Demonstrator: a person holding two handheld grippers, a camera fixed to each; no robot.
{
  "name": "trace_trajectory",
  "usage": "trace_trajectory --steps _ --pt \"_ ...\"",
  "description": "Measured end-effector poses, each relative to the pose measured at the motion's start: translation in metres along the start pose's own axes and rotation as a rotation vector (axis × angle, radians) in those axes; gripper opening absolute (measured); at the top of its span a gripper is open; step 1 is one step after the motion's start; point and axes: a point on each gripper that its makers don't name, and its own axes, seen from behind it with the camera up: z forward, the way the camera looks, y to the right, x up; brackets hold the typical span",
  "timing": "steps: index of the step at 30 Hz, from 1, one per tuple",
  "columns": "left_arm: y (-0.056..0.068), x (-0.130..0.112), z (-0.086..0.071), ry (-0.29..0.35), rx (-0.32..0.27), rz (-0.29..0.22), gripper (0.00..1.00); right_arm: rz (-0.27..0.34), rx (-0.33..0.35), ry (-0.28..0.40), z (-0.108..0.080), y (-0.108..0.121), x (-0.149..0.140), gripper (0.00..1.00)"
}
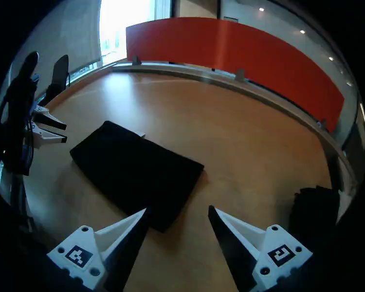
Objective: Fold towel
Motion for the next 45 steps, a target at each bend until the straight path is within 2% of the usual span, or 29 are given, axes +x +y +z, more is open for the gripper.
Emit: trace_trajectory --steps 17,29,38,45 --pt "-0.012 -0.022 -0.037 0.037 0.068 -0.077 0.73 -0.087 0.067 -0.024 0.005 -0.011 -0.006 0.89" --pt "-0.016 -0.042 -0.062 0.068 0.114 -0.138 0.73 -0.157 0.119 -0.063 0.011 -0.014 -0.012 0.88" --pt "-0.020 -0.049 -0.081 0.105 0.146 -0.166 0.73 -0.217 0.165 -0.110 0.015 -0.019 -0.023 0.79" --pt "-0.025 -0.055 -0.093 0.128 0.177 -0.184 0.73 -0.251 0.192 -0.145 0.019 -0.023 -0.030 0.63"
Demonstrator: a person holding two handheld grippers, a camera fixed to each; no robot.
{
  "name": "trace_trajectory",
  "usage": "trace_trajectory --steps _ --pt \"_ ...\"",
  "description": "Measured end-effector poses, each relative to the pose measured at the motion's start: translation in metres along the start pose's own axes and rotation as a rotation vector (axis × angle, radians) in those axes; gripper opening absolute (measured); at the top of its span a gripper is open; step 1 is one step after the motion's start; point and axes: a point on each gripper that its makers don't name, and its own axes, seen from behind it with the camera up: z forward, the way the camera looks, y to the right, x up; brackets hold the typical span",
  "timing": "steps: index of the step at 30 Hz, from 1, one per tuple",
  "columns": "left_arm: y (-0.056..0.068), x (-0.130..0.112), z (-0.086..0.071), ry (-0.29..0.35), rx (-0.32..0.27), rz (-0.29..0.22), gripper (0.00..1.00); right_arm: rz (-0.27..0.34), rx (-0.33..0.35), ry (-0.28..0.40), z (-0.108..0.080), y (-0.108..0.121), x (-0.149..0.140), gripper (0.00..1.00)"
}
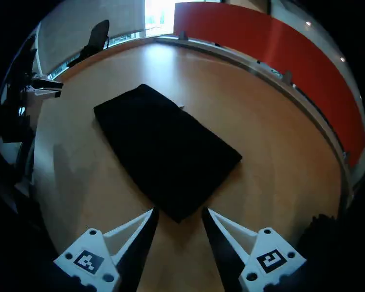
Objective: Fold towel
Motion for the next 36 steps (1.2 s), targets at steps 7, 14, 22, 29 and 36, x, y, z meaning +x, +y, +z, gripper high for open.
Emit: trace_trajectory --steps 7,14,22,29,36 --pt "-0.006 -0.005 -0.009 0.009 0.019 -0.020 0.73 -0.012 0.015 -0.028 0.002 0.000 -0.005 0.48" --pt "-0.011 -0.008 -0.017 0.021 0.034 -0.031 0.73 -0.003 0.028 -0.054 0.002 0.000 -0.011 0.33" --pt "-0.016 -0.009 -0.024 0.028 0.047 -0.034 0.73 -0.003 0.028 -0.058 0.004 0.002 -0.013 0.27" --pt "-0.019 -0.009 -0.027 0.032 0.057 -0.033 0.73 -0.006 0.033 -0.049 0.003 0.000 -0.010 0.09" --pt "-0.020 -0.006 -0.029 0.041 0.061 -0.037 0.73 0.011 0.024 -0.023 -0.002 0.001 0.000 0.03"
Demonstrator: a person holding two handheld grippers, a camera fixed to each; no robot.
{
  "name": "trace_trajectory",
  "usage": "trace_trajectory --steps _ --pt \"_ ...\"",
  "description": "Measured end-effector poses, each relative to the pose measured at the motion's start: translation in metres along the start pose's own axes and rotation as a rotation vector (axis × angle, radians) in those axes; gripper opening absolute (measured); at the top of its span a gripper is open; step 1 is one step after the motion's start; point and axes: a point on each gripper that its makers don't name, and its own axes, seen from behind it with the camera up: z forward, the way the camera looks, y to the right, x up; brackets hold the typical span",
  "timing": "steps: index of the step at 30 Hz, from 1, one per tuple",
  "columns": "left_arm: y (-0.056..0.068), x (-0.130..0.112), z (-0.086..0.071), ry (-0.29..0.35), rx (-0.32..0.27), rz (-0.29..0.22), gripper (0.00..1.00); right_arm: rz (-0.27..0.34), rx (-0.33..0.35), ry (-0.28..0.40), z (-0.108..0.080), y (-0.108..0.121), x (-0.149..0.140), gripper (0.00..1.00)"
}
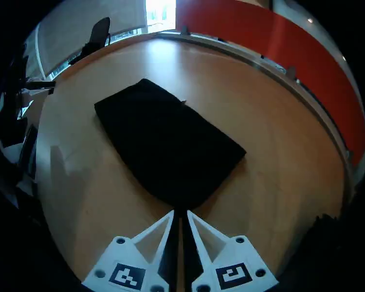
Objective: Fold towel
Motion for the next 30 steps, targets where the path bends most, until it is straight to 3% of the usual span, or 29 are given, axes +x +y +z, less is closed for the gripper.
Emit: trace_trajectory --steps 30 --pt "-0.009 0.012 -0.009 0.020 0.021 -0.022 0.73 -0.068 -0.075 0.126 -0.045 0.020 0.062 0.03"
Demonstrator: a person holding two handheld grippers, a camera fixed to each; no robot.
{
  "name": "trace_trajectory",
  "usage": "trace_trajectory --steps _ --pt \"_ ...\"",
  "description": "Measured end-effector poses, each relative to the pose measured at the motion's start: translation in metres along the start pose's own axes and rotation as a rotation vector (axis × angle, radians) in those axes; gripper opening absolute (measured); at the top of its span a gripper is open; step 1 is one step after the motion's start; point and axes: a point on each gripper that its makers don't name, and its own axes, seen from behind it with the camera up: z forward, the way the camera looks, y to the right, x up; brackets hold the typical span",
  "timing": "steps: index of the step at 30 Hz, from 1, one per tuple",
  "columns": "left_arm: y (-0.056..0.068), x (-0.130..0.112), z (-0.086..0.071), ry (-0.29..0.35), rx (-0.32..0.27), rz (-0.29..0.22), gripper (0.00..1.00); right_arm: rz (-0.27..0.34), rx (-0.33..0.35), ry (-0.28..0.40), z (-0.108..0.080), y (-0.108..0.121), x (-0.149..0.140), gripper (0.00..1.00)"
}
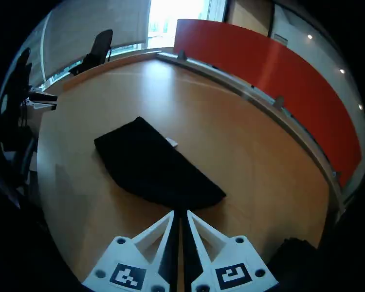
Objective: Fold towel
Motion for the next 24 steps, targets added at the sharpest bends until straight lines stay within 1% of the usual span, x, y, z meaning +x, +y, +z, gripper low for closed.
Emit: trace_trajectory --steps 5,14,19,24 --pt "0.000 -0.001 -0.001 -0.002 0.003 -0.009 0.73 -0.026 0.009 0.027 -0.001 -0.003 0.017 0.03" --pt "0.000 0.000 -0.005 0.001 0.012 -0.022 0.73 -0.104 0.040 0.090 0.000 -0.017 0.063 0.03" --pt "0.002 0.000 -0.007 0.003 0.009 -0.029 0.73 -0.158 0.068 0.115 0.004 -0.028 0.089 0.03" --pt "0.001 0.000 -0.011 0.005 0.011 -0.030 0.73 -0.206 0.100 0.131 0.012 -0.041 0.108 0.03"
